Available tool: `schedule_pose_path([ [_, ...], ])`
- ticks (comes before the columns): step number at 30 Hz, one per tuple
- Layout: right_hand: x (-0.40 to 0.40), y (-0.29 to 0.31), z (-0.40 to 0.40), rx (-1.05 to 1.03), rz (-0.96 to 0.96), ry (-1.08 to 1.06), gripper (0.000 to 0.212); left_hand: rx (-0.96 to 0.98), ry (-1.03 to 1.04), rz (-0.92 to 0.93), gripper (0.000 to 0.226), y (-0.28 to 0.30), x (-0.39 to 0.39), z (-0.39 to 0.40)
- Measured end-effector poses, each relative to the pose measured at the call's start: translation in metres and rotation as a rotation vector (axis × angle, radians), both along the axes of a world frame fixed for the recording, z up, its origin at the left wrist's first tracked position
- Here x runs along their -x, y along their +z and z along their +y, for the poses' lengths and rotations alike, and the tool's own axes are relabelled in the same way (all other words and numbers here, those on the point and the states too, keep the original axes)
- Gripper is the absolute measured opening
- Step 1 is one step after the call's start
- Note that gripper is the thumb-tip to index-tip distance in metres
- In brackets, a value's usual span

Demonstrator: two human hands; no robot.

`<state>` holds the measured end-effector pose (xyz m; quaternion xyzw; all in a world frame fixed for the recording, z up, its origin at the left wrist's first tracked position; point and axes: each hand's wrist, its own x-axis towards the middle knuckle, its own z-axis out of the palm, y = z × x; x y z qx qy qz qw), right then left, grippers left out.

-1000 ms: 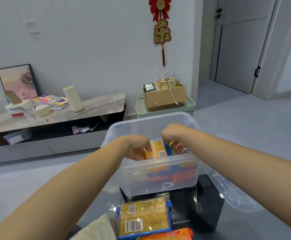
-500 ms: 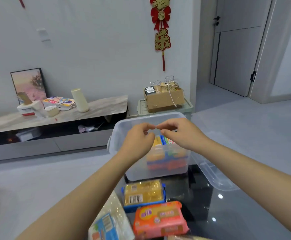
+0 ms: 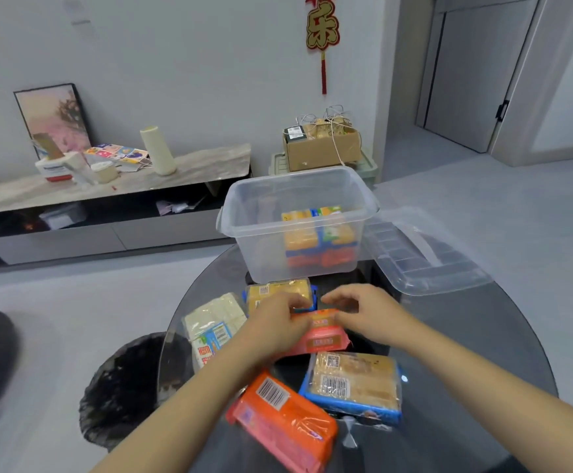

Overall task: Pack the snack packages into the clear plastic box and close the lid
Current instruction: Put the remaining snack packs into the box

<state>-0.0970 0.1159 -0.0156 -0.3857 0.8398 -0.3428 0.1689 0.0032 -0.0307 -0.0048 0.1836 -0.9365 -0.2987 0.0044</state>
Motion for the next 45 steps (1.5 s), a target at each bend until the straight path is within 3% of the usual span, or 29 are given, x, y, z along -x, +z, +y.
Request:
schedule_pose_path([
  [3, -0.004, -0.015, 0.008, -0.1, -0.031, 0.06, 0.046, 0.142, -0.151, -0.151, 0.058, -0.012, -0.008, -0.002],
  [6, -0.007, -0.021, 0.016, -0.118, -0.107, 0.097, 0.058, 0.253, -0.176, -0.127, 0.071, -0.019, -0.011, -0.002],
  [12, -0.016, -0.032, 0.042, -0.197, -0.185, 0.19, 0.102, 0.386, -0.238, 0.027, 0.056, -0.023, -0.01, -0.004],
  [16, -0.018, -0.037, 0.054, -0.226, -0.158, 0.193, 0.119, 0.247, -0.216, 0.089, 0.041, -0.018, -0.01, -0.008],
  [21, -0.015, -0.034, 0.048, -0.32, 0.045, 0.132, 0.095, 0.146, -0.083, 0.139, 0.032, -0.023, -0.008, -0.004],
  [26, -0.004, -0.029, 0.04, -0.283, 0.03, 0.046, 0.069, 0.073, 0.053, 0.222, 0.03, -0.026, -0.006, -0.008],
  [30, 0.004, -0.03, 0.037, -0.231, 0.088, -0.082, 0.06, -0.015, 0.157, 0.32, 0.031, -0.022, -0.006, -0.007],
  [33, 0.006, -0.034, 0.037, -0.251, 0.257, -0.022, 0.064, -0.08, 0.21, 0.355, 0.033, -0.02, -0.008, -0.005],
  [37, 0.002, -0.041, 0.039, -0.297, 0.153, 0.124, 0.097, -0.189, 0.276, 0.355, 0.034, -0.017, -0.009, -0.005],
  [41, 0.0, -0.042, 0.039, -0.174, 0.159, -0.048, 0.075, -0.428, 0.397, 0.35, 0.023, -0.017, -0.011, -0.007],
  [45, -0.001, -0.038, 0.044, 0.061, -0.128, -0.345, 0.052, -0.656, 0.522, 0.33, 0.013, -0.021, -0.01, -0.009],
])
